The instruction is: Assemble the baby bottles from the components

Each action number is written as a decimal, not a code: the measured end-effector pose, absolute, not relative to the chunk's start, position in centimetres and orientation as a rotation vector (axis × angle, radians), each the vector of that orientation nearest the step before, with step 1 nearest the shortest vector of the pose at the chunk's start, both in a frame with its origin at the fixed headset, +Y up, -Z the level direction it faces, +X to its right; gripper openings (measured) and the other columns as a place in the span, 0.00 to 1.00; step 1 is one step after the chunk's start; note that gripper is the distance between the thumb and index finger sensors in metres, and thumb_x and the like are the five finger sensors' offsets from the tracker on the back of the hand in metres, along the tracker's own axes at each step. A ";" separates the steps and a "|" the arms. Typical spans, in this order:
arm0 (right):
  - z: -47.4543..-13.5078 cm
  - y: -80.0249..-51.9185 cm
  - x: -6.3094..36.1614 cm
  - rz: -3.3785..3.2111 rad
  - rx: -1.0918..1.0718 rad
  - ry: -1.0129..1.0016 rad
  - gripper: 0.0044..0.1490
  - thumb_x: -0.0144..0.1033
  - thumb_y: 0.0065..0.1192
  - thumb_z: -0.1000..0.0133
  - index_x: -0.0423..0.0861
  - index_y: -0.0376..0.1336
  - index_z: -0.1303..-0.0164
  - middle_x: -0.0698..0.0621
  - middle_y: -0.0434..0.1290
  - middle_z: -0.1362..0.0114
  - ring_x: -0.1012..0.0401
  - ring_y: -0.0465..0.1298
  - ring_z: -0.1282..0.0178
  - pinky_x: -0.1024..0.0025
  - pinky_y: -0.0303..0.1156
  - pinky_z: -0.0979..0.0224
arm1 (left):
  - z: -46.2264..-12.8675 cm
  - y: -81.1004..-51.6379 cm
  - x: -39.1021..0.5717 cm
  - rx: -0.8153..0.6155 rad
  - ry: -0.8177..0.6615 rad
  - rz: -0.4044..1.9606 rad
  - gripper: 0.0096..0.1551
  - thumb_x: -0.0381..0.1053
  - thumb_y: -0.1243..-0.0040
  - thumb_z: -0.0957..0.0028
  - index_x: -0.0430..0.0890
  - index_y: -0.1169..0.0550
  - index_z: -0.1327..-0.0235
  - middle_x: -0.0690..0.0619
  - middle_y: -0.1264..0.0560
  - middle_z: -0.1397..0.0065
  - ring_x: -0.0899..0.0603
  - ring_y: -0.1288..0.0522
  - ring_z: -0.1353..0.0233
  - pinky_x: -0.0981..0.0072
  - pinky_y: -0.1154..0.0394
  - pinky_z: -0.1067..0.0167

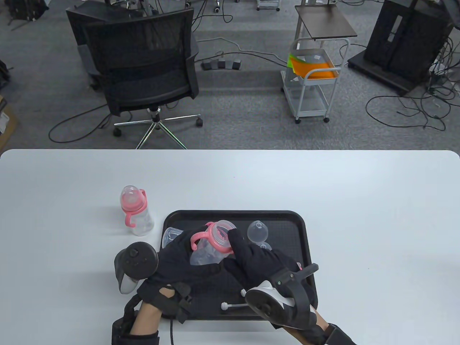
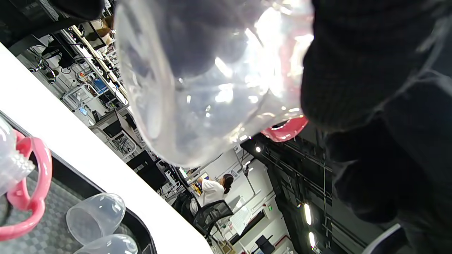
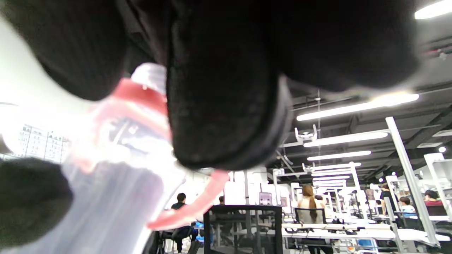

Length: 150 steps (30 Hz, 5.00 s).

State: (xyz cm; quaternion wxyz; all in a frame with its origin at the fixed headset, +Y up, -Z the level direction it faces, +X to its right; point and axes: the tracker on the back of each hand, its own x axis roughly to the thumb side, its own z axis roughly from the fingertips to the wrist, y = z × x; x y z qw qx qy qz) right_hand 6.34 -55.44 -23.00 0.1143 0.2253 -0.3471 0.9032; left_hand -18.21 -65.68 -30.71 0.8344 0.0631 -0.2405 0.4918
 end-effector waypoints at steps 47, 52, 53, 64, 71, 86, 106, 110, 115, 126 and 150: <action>-32.7 -66.3 17.1 2.773 0.255 -0.161 0.30 0.47 0.79 0.59 0.41 0.79 0.53 0.47 0.88 0.62 0.64 0.91 0.77 0.74 0.89 0.77 | -31.1 -66.3 -18.4 0.122 -0.481 1.014 0.60 0.70 0.13 0.65 0.51 0.30 0.21 0.51 0.30 0.23 0.35 0.27 0.24 0.22 0.45 0.26; -31.7 -64.5 15.8 2.687 0.352 -0.231 0.30 0.47 0.77 0.58 0.41 0.79 0.54 0.48 0.88 0.63 0.65 0.91 0.78 0.75 0.89 0.78 | -31.1 -66.3 -18.5 0.123 -0.472 1.019 0.60 0.70 0.13 0.65 0.51 0.30 0.21 0.51 0.30 0.23 0.35 0.27 0.24 0.22 0.45 0.26; -31.5 -64.1 15.5 2.668 0.365 -0.241 0.29 0.47 0.77 0.58 0.41 0.79 0.54 0.48 0.89 0.63 0.65 0.90 0.78 0.75 0.88 0.78 | -31.1 -66.3 -18.6 0.122 -0.471 1.022 0.60 0.70 0.13 0.65 0.51 0.31 0.21 0.51 0.30 0.23 0.35 0.27 0.24 0.22 0.45 0.26; -29.7 -59.3 13.0 2.588 0.524 -0.329 0.29 0.47 0.76 0.59 0.40 0.80 0.56 0.48 0.89 0.64 0.66 0.90 0.79 0.75 0.88 0.79 | -31.1 -66.2 -18.9 0.130 -0.465 1.041 0.60 0.70 0.13 0.65 0.51 0.31 0.21 0.51 0.30 0.23 0.35 0.28 0.23 0.22 0.45 0.26; -29.1 -55.9 13.5 2.499 0.500 -0.421 0.28 0.47 0.76 0.58 0.40 0.80 0.57 0.48 0.89 0.65 0.66 0.90 0.80 0.76 0.88 0.80 | -31.2 -66.3 -19.4 0.133 -0.449 1.071 0.60 0.70 0.13 0.64 0.51 0.31 0.21 0.50 0.30 0.23 0.35 0.28 0.23 0.22 0.45 0.26; -26.9 -52.2 16.7 2.359 0.440 -0.625 0.28 0.48 0.73 0.57 0.40 0.80 0.59 0.50 0.89 0.66 0.67 0.90 0.81 0.76 0.87 0.81 | -31.2 -66.3 -18.7 0.076 -0.457 0.912 0.60 0.67 0.12 0.64 0.52 0.32 0.20 0.49 0.32 0.21 0.35 0.30 0.22 0.22 0.47 0.25; -25.5 -51.1 17.5 2.349 0.436 -0.724 0.28 0.49 0.73 0.57 0.40 0.80 0.58 0.50 0.88 0.65 0.66 0.90 0.80 0.76 0.87 0.80 | -31.3 -67.6 -15.4 -0.127 -0.517 0.594 0.60 0.66 0.11 0.64 0.53 0.32 0.19 0.51 0.32 0.21 0.35 0.30 0.21 0.21 0.50 0.25; -25.6 -51.1 17.5 2.346 0.437 -0.717 0.28 0.49 0.73 0.57 0.40 0.80 0.58 0.50 0.88 0.65 0.66 0.90 0.80 0.76 0.87 0.80 | -31.3 -67.9 -14.7 -0.148 -0.538 0.557 0.60 0.66 0.11 0.64 0.53 0.31 0.20 0.52 0.32 0.21 0.35 0.30 0.21 0.21 0.49 0.25; -25.5 -51.5 16.3 2.362 0.473 -0.703 0.28 0.49 0.73 0.57 0.40 0.80 0.58 0.50 0.88 0.65 0.66 0.90 0.80 0.76 0.87 0.80 | -31.1 -68.0 -13.9 -0.169 -0.593 0.574 0.60 0.67 0.12 0.64 0.53 0.31 0.20 0.51 0.31 0.21 0.35 0.29 0.22 0.21 0.49 0.26; -26.6 -53.6 13.9 2.458 0.553 -0.567 0.29 0.48 0.73 0.57 0.40 0.79 0.55 0.48 0.88 0.63 0.65 0.90 0.77 0.74 0.88 0.77 | -31.5 -67.6 -15.7 -0.089 -0.579 0.774 0.60 0.68 0.12 0.64 0.52 0.32 0.19 0.51 0.32 0.21 0.35 0.29 0.22 0.20 0.48 0.26; -28.2 -57.5 10.3 2.502 0.778 -0.209 0.49 0.56 0.72 0.57 0.45 0.64 0.28 0.37 0.76 0.33 0.51 0.87 0.50 0.60 0.87 0.54 | -31.2 -66.9 -16.1 -0.041 -0.611 0.770 0.60 0.67 0.11 0.65 0.53 0.31 0.20 0.52 0.31 0.21 0.35 0.29 0.21 0.21 0.48 0.26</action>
